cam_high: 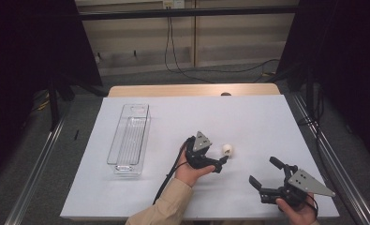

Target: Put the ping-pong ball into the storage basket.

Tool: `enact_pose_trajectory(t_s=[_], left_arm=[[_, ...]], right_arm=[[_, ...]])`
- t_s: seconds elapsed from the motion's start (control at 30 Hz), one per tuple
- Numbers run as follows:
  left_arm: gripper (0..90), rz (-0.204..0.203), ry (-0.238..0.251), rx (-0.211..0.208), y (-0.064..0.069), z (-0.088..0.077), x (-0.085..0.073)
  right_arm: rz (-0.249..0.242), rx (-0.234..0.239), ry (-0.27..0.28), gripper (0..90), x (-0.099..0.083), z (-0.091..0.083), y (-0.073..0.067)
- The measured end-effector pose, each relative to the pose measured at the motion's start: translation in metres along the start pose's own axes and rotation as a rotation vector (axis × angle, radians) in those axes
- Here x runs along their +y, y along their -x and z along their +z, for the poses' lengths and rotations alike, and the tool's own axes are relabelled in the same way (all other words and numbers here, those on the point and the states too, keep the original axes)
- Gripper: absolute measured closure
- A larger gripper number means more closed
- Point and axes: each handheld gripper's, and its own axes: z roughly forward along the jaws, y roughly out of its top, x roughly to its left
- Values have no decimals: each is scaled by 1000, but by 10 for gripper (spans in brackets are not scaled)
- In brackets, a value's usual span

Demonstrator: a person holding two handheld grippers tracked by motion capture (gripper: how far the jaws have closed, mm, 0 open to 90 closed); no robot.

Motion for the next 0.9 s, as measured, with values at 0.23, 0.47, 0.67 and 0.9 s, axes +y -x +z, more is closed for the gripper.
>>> enact_pose_trajectory(t_s=[0.23, 0.47, 0.67, 0.9], left_arm=[[29, -2, -10, -1, 2, 3, 2], [29, -9, -16, -3, 0, 8, 1], [27, -9, -22, -4, -1, 11, 0], [23, -16, -20, -6, 1, 13, 0]], right_arm=[[-1, 4, -1, 16, 0, 0, 0], [-2, 5, 0, 16, 0, 0, 0], [1, 10, -2, 17, 0, 0, 0], [2, 10, -3, 17, 0, 0, 0]])
